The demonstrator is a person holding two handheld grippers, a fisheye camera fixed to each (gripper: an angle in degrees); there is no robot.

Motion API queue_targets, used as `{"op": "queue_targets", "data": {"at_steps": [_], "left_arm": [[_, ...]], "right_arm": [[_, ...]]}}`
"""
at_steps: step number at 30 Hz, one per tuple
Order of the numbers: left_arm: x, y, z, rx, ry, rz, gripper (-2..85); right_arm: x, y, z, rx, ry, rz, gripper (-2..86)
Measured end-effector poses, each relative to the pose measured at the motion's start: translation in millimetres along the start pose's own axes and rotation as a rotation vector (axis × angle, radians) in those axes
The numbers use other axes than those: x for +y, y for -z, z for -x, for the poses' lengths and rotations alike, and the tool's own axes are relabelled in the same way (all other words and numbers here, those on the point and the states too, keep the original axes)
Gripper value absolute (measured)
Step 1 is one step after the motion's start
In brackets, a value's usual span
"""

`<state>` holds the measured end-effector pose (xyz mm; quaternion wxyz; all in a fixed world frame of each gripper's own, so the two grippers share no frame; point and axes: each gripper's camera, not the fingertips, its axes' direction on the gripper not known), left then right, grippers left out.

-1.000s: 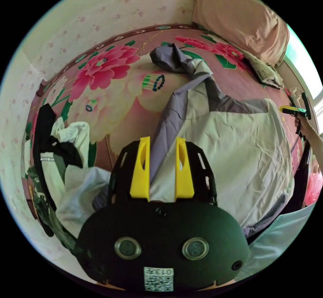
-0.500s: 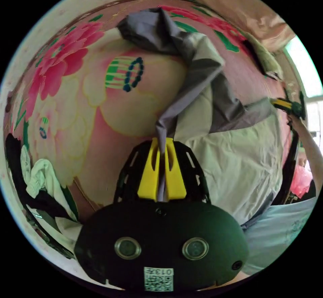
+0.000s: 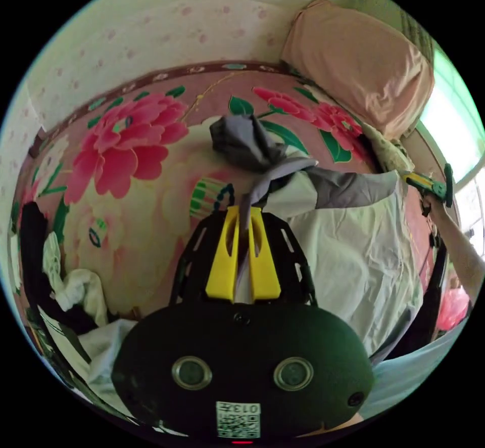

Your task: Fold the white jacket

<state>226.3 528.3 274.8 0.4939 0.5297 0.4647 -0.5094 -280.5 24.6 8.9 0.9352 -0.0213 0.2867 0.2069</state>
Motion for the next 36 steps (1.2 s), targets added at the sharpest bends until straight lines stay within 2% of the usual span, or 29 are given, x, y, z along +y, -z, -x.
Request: {"op": "queue_targets", "data": {"at_steps": [2,4,7,9,11,15,17,19,21,22,23,24,26,28,30,32,34,36], "left_arm": [[7.2,-9.6,12.7,0.039,0.12,0.068,4.9],[26.0,9.9,11.4,0.066,0.127,-0.019,5.4],[72.2,41.2,-19.5,0.025,-0.005,-0.032,5.2],[120.6,44.8,-66.6,0.075,-0.151,0.06,4.1],[162.7,40.2,-111.2,0.065,-0.257,0.141,2.7],[244.7,26.2,-206.0,0.047,-0.414,0.246,0.7],[266.3,18.2,-234.9,0.062,-0.492,0.295,0.2],[286.6,-0.9,-251.3,-0.018,-0.543,0.369,-0.1],[298.7,-2.8,-258.0,-0.029,-0.579,0.34,-0.2],[299.0,-3.5,-258.9,-0.03,-0.59,0.358,-0.3],[298.7,-2.0,-260.2,-0.021,-0.619,0.394,-0.3],[297.6,0.5,-260.2,0.011,-0.622,0.454,-0.3],[295.7,16.0,-257.4,0.077,-0.581,0.451,-0.3],[296.8,39.0,-252.8,0.061,-0.527,0.339,-0.3],[300.4,51.5,-251.1,-0.014,-0.497,0.26,-0.3],[305.1,36.4,-252.8,-0.009,-0.516,0.332,-0.3],[314.3,11.5,-251.8,-0.001,-0.516,0.458,-0.3],[321.0,15.4,-238.3,0.037,-0.445,0.408,-0.3]], "right_arm": [[-4.4,-11.0,-10.2,-0.03,-0.074,0.112,3.0],[5.2,6.5,-13.1,-0.044,-0.098,0.103,2.2],[49.5,60.7,9.0,-0.073,0.004,0.023,1.8],[104.5,97.2,43.0,-0.004,0.064,0.009,1.7],[149.8,116.5,72.4,-0.034,0.099,0.003,1.5],[234.2,125.9,122.4,-0.041,-0.008,0.211,0.5],[258.4,136.0,129.2,-0.061,-0.085,0.236,0.3],[277.1,137.2,135.0,-0.076,-0.08,0.266,0.1],[305.8,105.4,140.5,-0.009,0.011,0.459,0.1],[313.4,102.8,140.5,-0.02,0.032,0.452,0.1],[324.0,111.3,136.4,-0.017,0.046,0.361,0.0],[327.5,114.3,128.7,-0.054,0.04,0.356,0.0],[323.1,116.8,116.1,-0.068,0.005,0.434,-0.1],[312.2,139.4,113.2,-0.043,-0.007,0.33,-0.1],[291.0,166.2,128.9,-0.149,0.032,0.16,-0.1],[278.6,167.0,156.2,-0.209,0.123,0.126,-0.1],[276.4,154.8,185.3,-0.232,0.224,0.139,-0.1],[294.3,118.5,210.3,-0.204,0.338,0.294,0.0]]}}
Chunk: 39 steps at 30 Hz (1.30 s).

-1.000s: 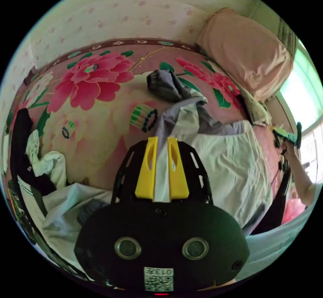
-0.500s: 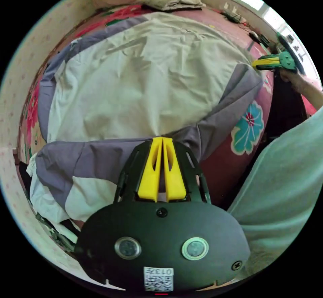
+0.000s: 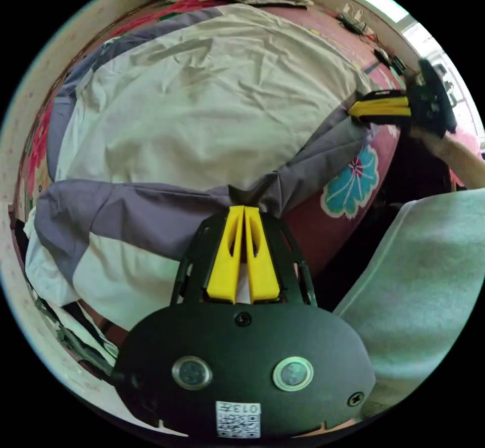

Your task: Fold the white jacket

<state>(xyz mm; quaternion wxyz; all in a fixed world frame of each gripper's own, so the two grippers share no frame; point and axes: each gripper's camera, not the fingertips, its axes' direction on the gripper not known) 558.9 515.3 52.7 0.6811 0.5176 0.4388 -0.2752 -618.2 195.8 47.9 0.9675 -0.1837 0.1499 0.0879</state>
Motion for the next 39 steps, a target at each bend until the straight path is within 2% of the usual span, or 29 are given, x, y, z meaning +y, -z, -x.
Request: {"op": "queue_targets", "data": {"at_steps": [1,2,3,5,7,9,11,13,15,16,18,21,22,24,29,33,37,39], "left_arm": [[3.1,1.5,4.7,0.028,0.023,-0.005,-0.3],[10.7,5.1,14.8,0.109,0.059,-0.01,-0.3],[21.5,11.8,24.8,0.19,0.091,-0.028,-0.2],[46.3,33.3,40.1,0.211,0.159,-0.112,0.0],[79.2,60.9,58.0,0.176,0.263,-0.226,0.2],[127.5,95.6,83.2,0.019,0.429,-0.356,1.1],[160.2,112.4,105.4,-0.064,0.544,-0.432,3.0],[185.0,115.2,133.0,-0.066,0.636,-0.474,6.6],[209.5,103.9,176.1,0.051,0.748,-0.475,9.5],[214.8,101.0,185.7,0.077,0.772,-0.483,10.1],[229.1,86.9,221.6,0.183,0.864,-0.487,11.4],[229.5,74.8,252.7,0.271,0.889,-0.475,9.4],[228.3,72.4,257.8,0.291,0.892,-0.46,8.2],[227.3,72.2,271.2,0.354,0.882,-0.438,3.3],[234.7,85.2,275.3,0.335,0.794,-0.435,3.3],[250.9,93.9,270.8,0.39,0.752,-0.487,8.5],[258.7,99.0,255.8,0.381,0.651,-0.439,10.1],[265.2,101.8,245.1,0.365,0.581,-0.409,11.9]], "right_arm": [[8.3,5.0,1.0,0.023,-0.01,-0.098,-0.1],[20.7,1.0,-0.7,0.037,-0.011,-0.112,-0.1],[28.9,0.9,-6.3,0.021,-0.013,-0.106,-0.1],[32.1,2.1,-16.9,0.011,-0.026,-0.017,-0.2],[32.2,16.6,-26.7,0.018,-0.06,-0.02,-0.2],[29.0,42.8,-31.1,0.017,-0.106,-0.162,-0.2],[20.1,45.3,-25.4,0.015,-0.088,-0.186,-0.1],[13.6,27.9,-16.3,0.042,-0.046,-0.135,0.0],[15.6,-28.6,-12.8,0.004,-0.002,0.124,0.1],[20.8,-21.6,-15.8,0.017,-0.016,0.039,0.2],[18.0,-16.0,-37.4,-0.066,-0.05,0.13,0.8],[6.8,26.0,-51.6,-0.095,-0.059,-0.094,3.6],[1.3,31.0,-53.5,-0.096,-0.055,-0.114,5.1],[-26.6,45.7,-66.6,-0.212,-0.087,-0.225,9.3],[-117.1,42.9,-71.6,-0.475,-0.03,-0.349,12.4],[-212.4,4.4,-39.2,-0.511,0.112,-0.262,13.6],[-269.1,-34.2,-11.8,-0.515,0.159,-0.167,12.5],[-287.1,-57.6,-0.8,-0.538,0.153,-0.091,5.1]]}}
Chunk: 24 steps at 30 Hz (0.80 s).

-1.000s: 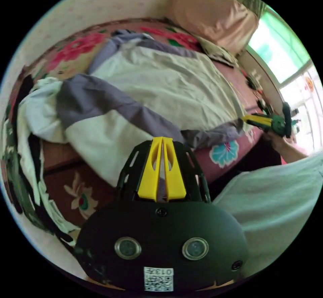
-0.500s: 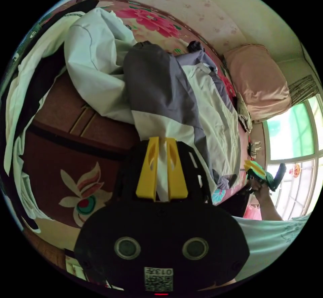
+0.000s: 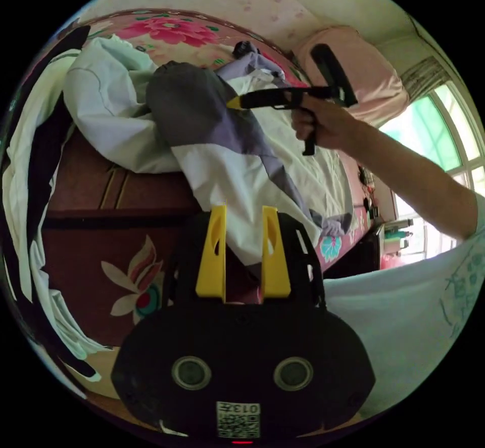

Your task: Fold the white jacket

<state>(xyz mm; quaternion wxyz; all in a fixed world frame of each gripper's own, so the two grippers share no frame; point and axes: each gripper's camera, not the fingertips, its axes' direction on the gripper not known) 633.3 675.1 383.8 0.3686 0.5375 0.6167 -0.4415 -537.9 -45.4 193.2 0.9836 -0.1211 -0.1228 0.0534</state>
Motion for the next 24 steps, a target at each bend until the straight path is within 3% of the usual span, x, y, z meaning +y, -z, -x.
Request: {"op": "queue_targets", "data": {"at_steps": [2,7,11,14,18,21,24], "left_arm": [[7.9,2.6,-2.9,0.017,-0.044,0.033,13.6],[24.8,14.6,-18.4,0.07,-0.247,0.101,17.6],[11.6,19.3,-72.7,-0.02,-0.579,0.106,19.5],[-9.9,1.3,-111.6,-0.077,-0.777,0.121,20.5],[-45.9,-57.1,-129.9,-0.099,-0.869,0.292,15.8],[-71.0,-85.5,-131.8,-0.059,-0.865,0.48,6.0],[-92.4,-77.5,-133.3,0.014,-0.868,0.507,3.7]], "right_arm": [[-1.7,-4.7,0.3,-0.01,-0.025,0.058,2.1],[74.4,93.4,25.4,0.002,0.104,-0.326,0.6],[210.6,204.8,16.3,0.139,-0.067,-0.722,0.4],[312.7,239.7,11.8,0.354,-0.318,-0.854,0.5],[413.6,226.9,-5.0,0.518,-0.711,-0.804,0.6],[448.8,202.1,-16.3,0.511,-0.843,-0.735,0.6],[455.3,188.7,-20.7,0.546,-0.876,-0.644,0.6]]}}
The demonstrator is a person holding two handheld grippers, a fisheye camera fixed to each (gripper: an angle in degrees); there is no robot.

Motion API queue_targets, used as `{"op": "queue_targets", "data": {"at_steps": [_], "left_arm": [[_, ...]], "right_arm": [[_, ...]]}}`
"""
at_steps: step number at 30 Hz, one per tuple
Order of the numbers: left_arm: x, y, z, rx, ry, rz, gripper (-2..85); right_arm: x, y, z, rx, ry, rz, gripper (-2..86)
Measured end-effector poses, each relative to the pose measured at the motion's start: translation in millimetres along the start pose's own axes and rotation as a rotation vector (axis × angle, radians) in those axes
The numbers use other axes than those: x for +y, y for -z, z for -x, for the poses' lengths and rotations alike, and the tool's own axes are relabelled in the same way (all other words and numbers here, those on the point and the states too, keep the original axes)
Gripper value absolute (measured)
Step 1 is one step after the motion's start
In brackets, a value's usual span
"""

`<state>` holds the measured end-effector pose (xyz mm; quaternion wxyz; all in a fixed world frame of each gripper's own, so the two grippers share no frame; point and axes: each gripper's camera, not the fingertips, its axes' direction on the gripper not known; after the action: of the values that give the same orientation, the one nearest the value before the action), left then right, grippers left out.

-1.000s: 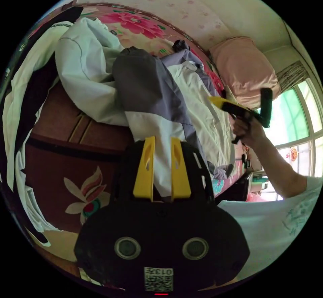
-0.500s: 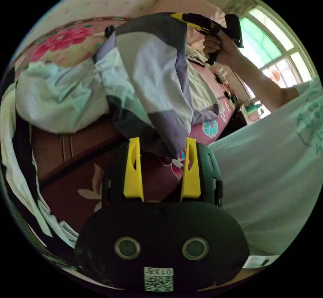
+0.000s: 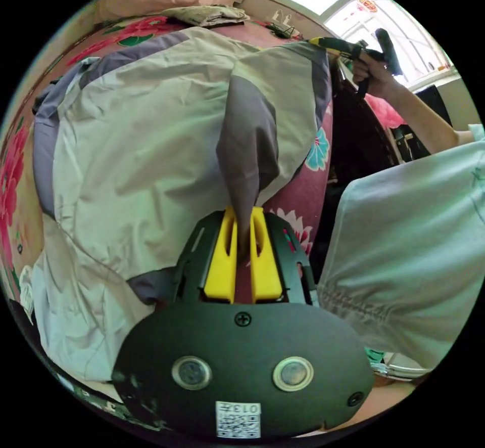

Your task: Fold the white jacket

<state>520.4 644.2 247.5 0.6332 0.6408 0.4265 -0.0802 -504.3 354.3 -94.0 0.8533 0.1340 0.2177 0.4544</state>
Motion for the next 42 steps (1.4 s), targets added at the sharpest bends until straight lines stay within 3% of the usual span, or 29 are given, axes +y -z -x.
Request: {"op": "queue_targets", "data": {"at_steps": [4,12,13,15,17,19,23,29,34,37,38,39,42], "left_arm": [[5.1,30.3,17.8,0.057,0.026,-0.073,2.3],[58.2,87.8,86.6,0.175,0.428,-0.559,0.9],[60.9,85.6,96.2,0.203,0.48,-0.571,0.9],[66.6,66.1,137.9,0.32,0.699,-0.553,0.9],[64.5,50.7,161.3,0.37,0.788,-0.499,1.1],[56.5,46.0,172.3,0.334,0.79,-0.439,1.5],[45.4,45.1,185.8,0.266,0.775,-0.374,2.4],[39.8,46.1,183.7,0.189,0.776,-0.402,5.6],[29.0,40.8,183.3,0.164,0.805,-0.377,5.9],[8.9,42.7,185.9,0.07,0.804,-0.277,3.7],[2.5,42.4,185.0,0.013,0.782,-0.261,3.5],[2.8,36.4,188.2,0.009,0.796,-0.258,3.5],[24.4,21.8,201.8,0.184,0.888,-0.384,4.3]], "right_arm": [[-19.0,9.1,14.0,-0.01,0.126,-0.062,0.7],[-157.2,27.5,150.5,-0.19,0.651,-0.39,2.1],[-169.5,20.5,159.9,-0.221,0.66,-0.377,2.4],[-217.9,-31.4,188.2,-0.287,0.682,-0.173,4.0],[-239.1,-65.7,184.3,-0.35,0.646,-0.013,4.4],[-241.7,-66.1,161.5,-0.381,0.601,-0.012,5.9],[-194.8,-29.5,78.6,-0.249,0.585,-0.049,9.8],[-95.6,-23.7,-31.1,-0.085,0.288,0.175,7.8],[-67.2,-62.0,27.3,0.104,0.422,0.101,3.6],[-67.6,-126.6,62.7,0.21,0.516,0.275,1.2],[-65.6,-158.8,64.1,0.277,0.528,0.434,0.9],[-67.4,-153.7,64.7,0.252,0.523,0.32,0.6],[-88.1,-150.7,54.1,0.137,0.379,0.398,0.2]]}}
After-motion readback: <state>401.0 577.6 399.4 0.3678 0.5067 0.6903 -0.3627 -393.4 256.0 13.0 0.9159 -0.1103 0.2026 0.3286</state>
